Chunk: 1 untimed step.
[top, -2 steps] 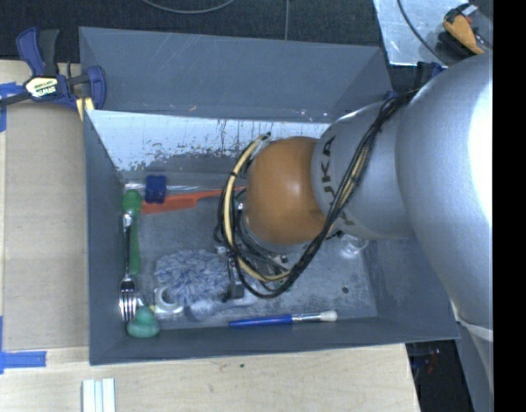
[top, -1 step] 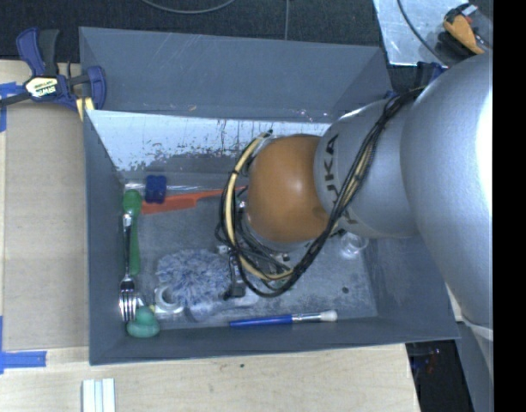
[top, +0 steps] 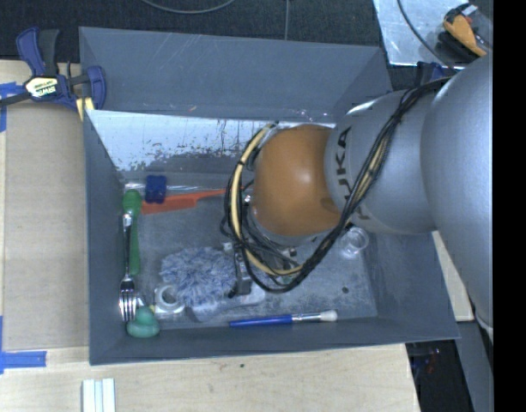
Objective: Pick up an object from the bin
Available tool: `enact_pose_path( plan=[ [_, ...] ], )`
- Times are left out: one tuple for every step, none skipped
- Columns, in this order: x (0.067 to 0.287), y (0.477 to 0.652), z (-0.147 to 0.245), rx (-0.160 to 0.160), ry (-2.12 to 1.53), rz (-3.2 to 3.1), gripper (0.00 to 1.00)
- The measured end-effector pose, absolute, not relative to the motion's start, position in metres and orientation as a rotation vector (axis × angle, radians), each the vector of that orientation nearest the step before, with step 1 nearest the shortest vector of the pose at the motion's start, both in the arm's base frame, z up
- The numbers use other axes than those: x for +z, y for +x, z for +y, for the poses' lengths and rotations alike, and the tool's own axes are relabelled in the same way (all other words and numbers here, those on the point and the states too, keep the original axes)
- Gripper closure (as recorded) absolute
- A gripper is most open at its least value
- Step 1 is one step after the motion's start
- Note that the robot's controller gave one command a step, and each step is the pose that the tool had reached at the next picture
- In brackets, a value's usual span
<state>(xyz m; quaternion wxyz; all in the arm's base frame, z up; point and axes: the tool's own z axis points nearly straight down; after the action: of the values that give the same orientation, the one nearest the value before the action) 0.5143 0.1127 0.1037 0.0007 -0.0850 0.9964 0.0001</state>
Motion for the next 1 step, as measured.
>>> enact_pose_path(
  plan=[
    [0.1401, 0.5168, 0.1131, 0.002, -0.266, 3.119, 1.0]
  ],
)
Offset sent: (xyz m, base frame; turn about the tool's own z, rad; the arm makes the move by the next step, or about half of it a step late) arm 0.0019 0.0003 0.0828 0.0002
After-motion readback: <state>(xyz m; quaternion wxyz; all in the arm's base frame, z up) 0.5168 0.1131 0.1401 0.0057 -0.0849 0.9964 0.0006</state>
